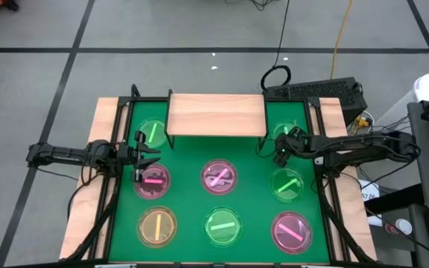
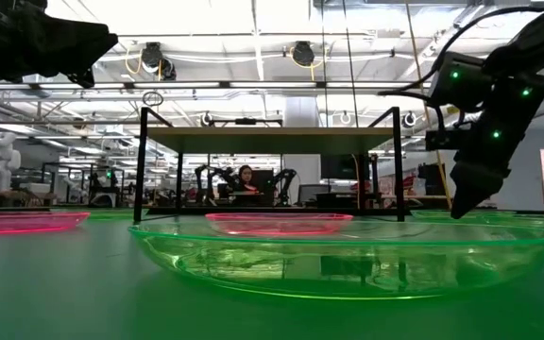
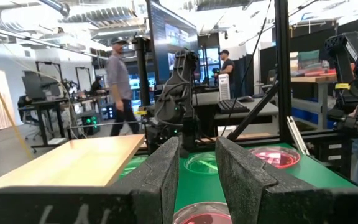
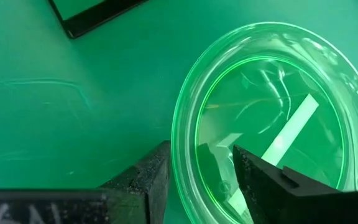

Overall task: Place and stack plates onto a shelf
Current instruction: Put the green plate on the shelf

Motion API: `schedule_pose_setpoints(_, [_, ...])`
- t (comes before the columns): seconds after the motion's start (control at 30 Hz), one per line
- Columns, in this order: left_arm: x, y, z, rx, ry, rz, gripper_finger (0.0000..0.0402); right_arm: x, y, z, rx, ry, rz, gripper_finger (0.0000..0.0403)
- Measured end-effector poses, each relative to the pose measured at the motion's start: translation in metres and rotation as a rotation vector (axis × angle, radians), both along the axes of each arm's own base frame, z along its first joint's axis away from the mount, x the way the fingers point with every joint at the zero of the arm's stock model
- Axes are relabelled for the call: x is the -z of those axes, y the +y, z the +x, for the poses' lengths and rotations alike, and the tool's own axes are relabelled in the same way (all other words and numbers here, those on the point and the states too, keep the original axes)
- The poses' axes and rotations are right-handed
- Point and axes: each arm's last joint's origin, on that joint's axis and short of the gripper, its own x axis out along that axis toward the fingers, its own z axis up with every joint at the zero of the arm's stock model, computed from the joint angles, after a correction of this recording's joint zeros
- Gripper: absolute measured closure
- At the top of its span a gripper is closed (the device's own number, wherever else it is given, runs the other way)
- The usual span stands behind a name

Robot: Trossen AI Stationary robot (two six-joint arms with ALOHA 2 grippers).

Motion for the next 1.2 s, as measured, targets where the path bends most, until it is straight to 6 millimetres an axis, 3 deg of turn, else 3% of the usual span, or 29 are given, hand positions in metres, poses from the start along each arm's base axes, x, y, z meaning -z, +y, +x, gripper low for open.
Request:
schedule_pose_setpoints(0.43, [0.000, 0.000, 0.000, 0.000, 0.000, 0.000, 0.0289, 0.000, 0.000, 0.000, 0.011, -0.004, 0.004, 0.0397])
schedule_pose_setpoints(0.83, [0.000, 0.000, 0.000, 0.001, 0.000, -0.005, 0.0289, -0.004, 0.001, -0.001, 0.043, -0.056, 0.006, 0.0403])
schedule_pose_setpoints(1.2, [-0.002, 0.000, 0.000, 0.002, -0.022, -0.010, 0.0289, -0.026, 0.004, -0.007, 0.034, -0.223, -0.025, 0.0403])
